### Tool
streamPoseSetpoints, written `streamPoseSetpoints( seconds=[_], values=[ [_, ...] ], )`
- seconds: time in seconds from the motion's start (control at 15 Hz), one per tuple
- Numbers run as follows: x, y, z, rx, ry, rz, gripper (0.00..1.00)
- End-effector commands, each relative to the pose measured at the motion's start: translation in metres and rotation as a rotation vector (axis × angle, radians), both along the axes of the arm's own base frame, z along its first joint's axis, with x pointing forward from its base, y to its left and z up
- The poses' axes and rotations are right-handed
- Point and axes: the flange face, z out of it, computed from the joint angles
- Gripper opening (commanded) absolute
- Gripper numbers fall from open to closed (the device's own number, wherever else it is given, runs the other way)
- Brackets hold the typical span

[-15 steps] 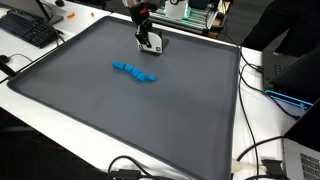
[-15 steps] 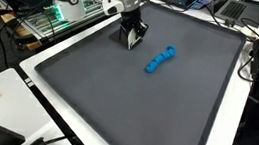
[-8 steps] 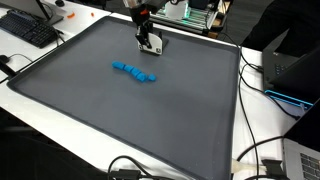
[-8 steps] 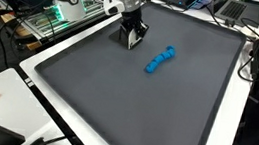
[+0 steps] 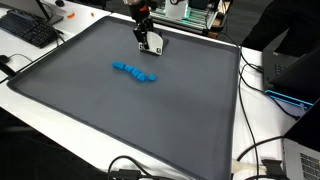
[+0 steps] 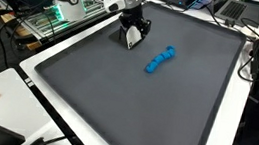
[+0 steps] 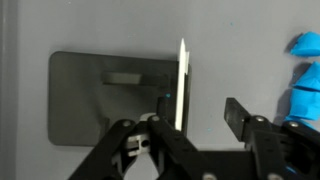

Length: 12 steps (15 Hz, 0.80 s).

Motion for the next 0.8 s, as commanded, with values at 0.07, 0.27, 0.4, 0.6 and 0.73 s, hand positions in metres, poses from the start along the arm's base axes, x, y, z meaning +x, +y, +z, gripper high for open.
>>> streamPoseSetpoints(
  seconds=[0.07,0.27,0.4,0.6,0.73],
  values=[
    [-0.009,-0.004,0.026,0.005,0.007,0.068,1.00],
    [-0.009,-0.005,0.043,-0.032,0.005,0.161,1.00],
    [-0.008,-0.004,0.056,-0.059,0.009,0.227,1.00],
    [-0.005,-0.002,0.077,-0.111,0.000,0.341,1.00],
    [0.000,0.000,0.091,-0.153,-0.013,0.432,1.00]
  ],
)
